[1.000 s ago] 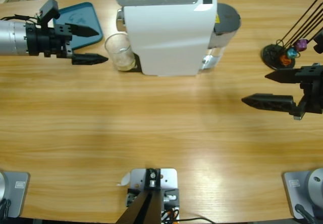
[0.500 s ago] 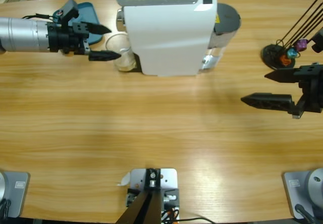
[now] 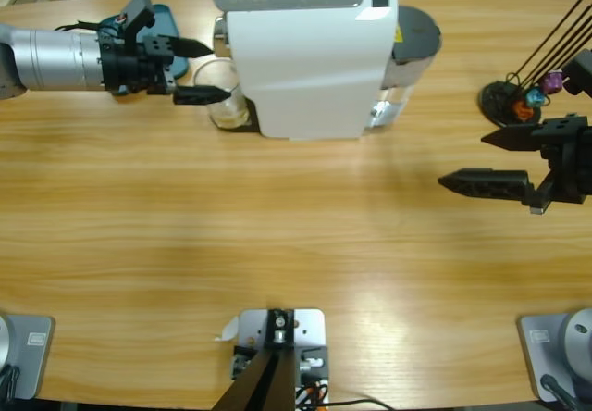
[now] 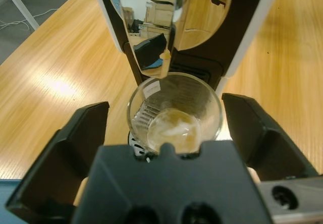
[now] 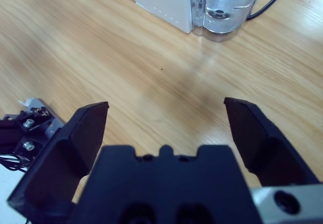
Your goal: Pour coffee
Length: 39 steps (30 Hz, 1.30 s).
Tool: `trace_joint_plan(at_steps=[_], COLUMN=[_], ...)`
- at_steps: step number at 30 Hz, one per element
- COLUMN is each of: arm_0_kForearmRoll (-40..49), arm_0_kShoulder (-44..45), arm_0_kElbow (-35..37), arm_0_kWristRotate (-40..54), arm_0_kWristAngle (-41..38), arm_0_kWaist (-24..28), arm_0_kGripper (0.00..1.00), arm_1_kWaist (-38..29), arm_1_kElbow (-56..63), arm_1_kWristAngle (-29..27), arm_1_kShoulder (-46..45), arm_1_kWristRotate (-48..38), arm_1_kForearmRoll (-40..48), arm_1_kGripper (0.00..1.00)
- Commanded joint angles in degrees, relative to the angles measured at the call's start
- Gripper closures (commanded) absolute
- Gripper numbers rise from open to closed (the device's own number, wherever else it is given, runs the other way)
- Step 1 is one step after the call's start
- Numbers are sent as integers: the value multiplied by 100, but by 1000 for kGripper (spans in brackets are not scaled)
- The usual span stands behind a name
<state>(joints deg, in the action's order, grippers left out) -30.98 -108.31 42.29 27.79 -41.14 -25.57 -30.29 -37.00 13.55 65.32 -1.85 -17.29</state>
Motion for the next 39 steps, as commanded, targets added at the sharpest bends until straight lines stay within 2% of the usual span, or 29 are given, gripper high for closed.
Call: trace_joint_plan(at_steps=[1,7,8,9,10,12,14,16,18,20,22,39], arm_0_kForearmRoll=[-201,-300,-361,-377,-394,-400,-393,-391,-391,-391,-391,-646], arm_0_kShoulder=[-419,-463,-488,-489,-489,-489,-477,-451,-438,-445,-445,-349], arm_0_kElbow=[-9,-58,-63,-74,-83,-90,-113,-172,-195,-186,-186,-478], arm_0_kWristRotate=[-100,-225,-262,-265,-265,-265,-269,-279,-283,-293,-306,-413], arm_0_kWristAngle=[-117,-263,-282,-337,-351,-356,-342,-310,-303,-289,-275,-520], arm_0_kWaist=[-124,-133,-136,-135,-133,-133,-138,-142,-142,-142,-142,-3], arm_0_kGripper=[36,8,72,201,250,276,254,145,127,43,5,4], arm_1_kWaist=[134,155,162,164,164,173,173,173,182,182,182,182], arm_1_kElbow=[70,79,79,79,79,79,79,79,79,79,79,86], arm_1_kWristAngle=[16,16,16,16,16,16,16,11,7,7,7,25], arm_1_kShoulder=[51,51,51,51,51,42,22,22,33,33,38,63], arm_1_kWristRotate=[-35,-35,-35,-35,-35,-35,-35,-35,-31,-28,-28,-17], arm_1_kForearmRoll=[7,24,24,24,24,24,21,22,24,24,24,24], arm_1_kGripper=[0,0,0,0,0,0,0,0,0,0,0,0])
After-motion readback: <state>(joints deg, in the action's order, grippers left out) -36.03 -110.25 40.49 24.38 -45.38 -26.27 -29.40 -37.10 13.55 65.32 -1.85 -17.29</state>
